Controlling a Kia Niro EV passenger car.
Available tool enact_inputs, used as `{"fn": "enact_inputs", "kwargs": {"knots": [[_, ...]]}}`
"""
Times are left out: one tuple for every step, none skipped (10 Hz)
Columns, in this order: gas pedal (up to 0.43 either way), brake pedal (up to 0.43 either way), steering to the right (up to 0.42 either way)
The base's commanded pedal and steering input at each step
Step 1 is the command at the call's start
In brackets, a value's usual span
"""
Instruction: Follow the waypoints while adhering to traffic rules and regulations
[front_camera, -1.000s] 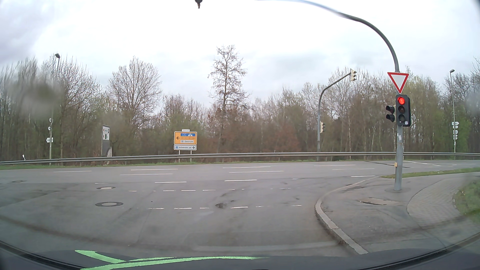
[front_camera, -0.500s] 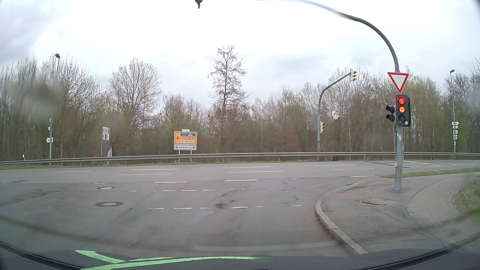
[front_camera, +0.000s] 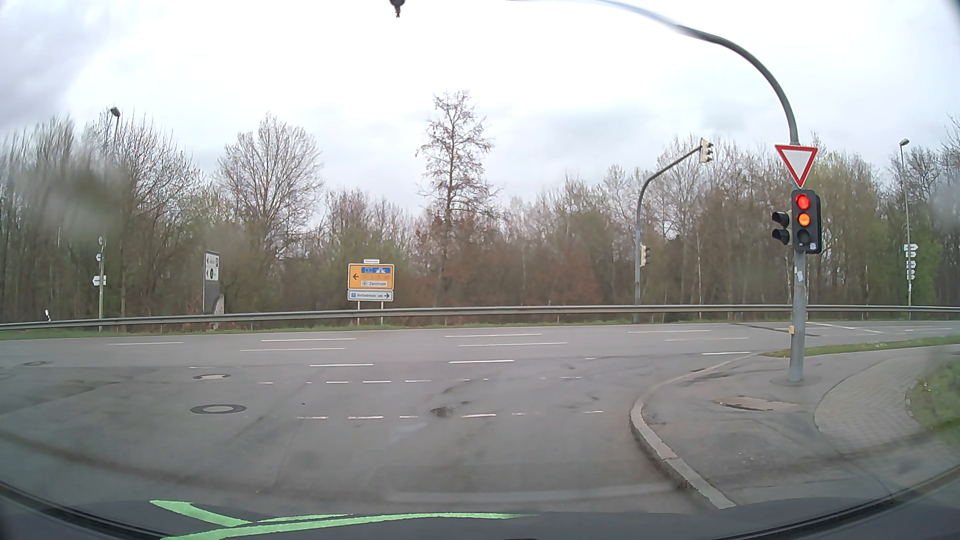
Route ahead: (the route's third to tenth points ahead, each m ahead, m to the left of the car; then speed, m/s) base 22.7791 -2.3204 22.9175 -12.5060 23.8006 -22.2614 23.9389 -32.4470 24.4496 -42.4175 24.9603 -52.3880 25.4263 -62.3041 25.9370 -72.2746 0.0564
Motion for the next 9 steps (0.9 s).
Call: {"fn": "enact_inputs", "kwargs": {"knots": [[0.0,0.0,-0.006],[0.0,0.0,-0.006],[0.008,0.0,-0.006],[0.087,0.0,-0.006],[0.118,0.0,-0.006],[0.157,0.0,-0.006],[0.157,0.0,-0.006],[0.169,0.0,-0.006],[0.177,0.0,-0.006]]}}
